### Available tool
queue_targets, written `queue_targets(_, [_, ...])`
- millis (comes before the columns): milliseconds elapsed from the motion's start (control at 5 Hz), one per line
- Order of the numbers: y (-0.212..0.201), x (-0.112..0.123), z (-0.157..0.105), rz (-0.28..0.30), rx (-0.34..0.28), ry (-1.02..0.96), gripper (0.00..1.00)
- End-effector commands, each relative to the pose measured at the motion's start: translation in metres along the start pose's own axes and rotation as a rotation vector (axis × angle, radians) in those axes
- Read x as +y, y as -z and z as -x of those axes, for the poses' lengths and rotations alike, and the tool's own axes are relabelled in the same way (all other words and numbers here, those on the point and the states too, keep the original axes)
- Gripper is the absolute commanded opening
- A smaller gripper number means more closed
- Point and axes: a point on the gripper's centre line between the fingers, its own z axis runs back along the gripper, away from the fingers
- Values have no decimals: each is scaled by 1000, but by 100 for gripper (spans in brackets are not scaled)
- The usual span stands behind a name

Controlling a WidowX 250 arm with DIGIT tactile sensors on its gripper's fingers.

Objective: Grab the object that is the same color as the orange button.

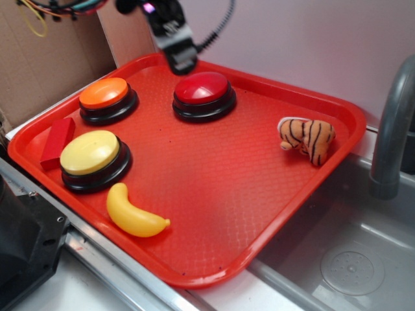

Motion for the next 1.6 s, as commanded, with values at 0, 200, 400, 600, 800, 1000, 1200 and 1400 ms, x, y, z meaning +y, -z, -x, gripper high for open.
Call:
queue_targets(0, [30,-24,-41,43,-148,117,100])
queue_targets(200, [57,-33,-55,121,-158,227,100])
queue_targets(400, [76,-38,-69,146,-146,285,100])
queue_targets(600, [83,-39,-79,181,-139,327,100])
queue_targets(800, [92,-47,-88,185,-119,370,100])
queue_targets(1000, [101,-49,-90,193,-90,367,100])
queue_targets(1200, [108,-52,-89,205,-74,377,4])
queue_targets(1400, [106,-52,-85,200,-53,353,0])
